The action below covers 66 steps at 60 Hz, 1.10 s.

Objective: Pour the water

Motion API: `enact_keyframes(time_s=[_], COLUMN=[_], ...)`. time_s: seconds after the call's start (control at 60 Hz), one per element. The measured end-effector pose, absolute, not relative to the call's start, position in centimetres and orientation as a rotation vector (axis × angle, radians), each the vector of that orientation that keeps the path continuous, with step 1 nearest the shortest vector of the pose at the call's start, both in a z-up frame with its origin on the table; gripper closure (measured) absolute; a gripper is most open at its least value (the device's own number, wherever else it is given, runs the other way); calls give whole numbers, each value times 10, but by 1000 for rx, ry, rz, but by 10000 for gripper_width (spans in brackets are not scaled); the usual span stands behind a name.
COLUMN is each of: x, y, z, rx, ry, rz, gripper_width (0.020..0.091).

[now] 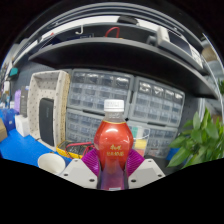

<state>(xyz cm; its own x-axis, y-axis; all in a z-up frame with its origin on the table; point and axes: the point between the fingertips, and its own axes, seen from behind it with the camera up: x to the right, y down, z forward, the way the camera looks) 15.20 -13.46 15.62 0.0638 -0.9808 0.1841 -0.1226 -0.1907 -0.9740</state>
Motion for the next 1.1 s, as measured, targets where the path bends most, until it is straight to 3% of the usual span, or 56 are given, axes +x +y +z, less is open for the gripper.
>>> enact_keyframes(time_s=[0.2, 0.417, 0.617, 0.7, 0.75, 1.1], x=[163, 162, 159, 148, 141, 38], y=[-133, -132, -138, -146, -146, -104], z=[108, 111, 108, 108, 111, 98], rx=[-1384, -1355, -1378, -1383, -1374, -1389], ry=[1260, 1220, 1260, 1306, 1306, 1439], rz=[-1092, -1178, -1156, -1183, -1199, -1062], gripper_width=[793, 789, 600, 370, 322, 293])
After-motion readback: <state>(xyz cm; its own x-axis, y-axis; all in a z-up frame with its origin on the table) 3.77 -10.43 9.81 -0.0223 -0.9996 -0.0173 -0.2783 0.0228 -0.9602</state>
